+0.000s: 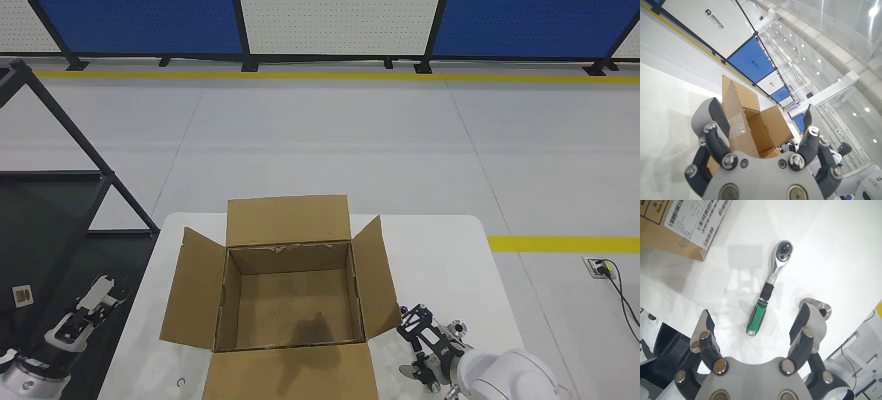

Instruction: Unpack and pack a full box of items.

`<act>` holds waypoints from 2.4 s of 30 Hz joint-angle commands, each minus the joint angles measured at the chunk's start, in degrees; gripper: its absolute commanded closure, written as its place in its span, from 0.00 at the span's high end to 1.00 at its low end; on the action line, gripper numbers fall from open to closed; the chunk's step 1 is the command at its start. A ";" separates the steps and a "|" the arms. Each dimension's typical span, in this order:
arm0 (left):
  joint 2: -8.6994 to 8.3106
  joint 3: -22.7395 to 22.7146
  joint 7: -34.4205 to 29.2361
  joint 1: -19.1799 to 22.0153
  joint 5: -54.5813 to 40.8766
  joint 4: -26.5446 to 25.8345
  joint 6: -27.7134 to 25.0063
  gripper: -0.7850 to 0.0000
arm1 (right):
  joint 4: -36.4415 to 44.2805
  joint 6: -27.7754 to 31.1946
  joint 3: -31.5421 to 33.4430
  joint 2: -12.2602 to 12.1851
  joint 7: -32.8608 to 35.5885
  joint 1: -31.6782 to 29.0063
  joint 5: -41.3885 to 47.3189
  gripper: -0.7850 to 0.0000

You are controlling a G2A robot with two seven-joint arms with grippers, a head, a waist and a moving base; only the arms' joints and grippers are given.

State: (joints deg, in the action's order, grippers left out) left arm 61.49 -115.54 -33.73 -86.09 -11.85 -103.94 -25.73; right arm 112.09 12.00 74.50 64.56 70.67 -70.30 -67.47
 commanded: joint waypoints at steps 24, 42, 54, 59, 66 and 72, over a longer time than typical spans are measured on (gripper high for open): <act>0.00 0.00 0.00 0.00 0.00 0.00 0.00 1.00 | 0.00 -0.01 0.00 0.00 0.00 0.00 0.00 1.00; 0.48 0.84 3.82 -0.70 -4.61 -1.00 -4.46 1.00 | -2.32 -3.14 0.67 0.08 -4.89 -0.79 -0.72 1.00; 0.28 0.49 1.60 -1.02 -4.48 -1.00 -6.91 1.00 | -1.92 -2.74 1.28 -0.21 -10.37 -3.12 -3.94 1.00; 0.13 0.30 -0.77 -1.60 -6.02 -0.27 -8.59 1.00 | -5.94 -3.63 -1.39 0.21 -12.24 -0.93 -5.67 1.00; 0.13 0.30 -0.77 -1.60 -6.02 -0.27 -8.59 1.00 | -10.29 -5.77 -3.29 0.89 -9.77 2.69 -3.53 1.00; 0.13 0.30 -0.77 -1.60 -6.02 -0.27 -8.59 1.00 | -10.03 -5.45 -3.26 0.84 -8.44 2.94 -4.01 1.00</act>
State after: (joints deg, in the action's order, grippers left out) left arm 61.62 -115.24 -34.50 -87.70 -17.87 -104.21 -34.33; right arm 102.06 6.57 71.24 65.40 62.25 -67.35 -71.50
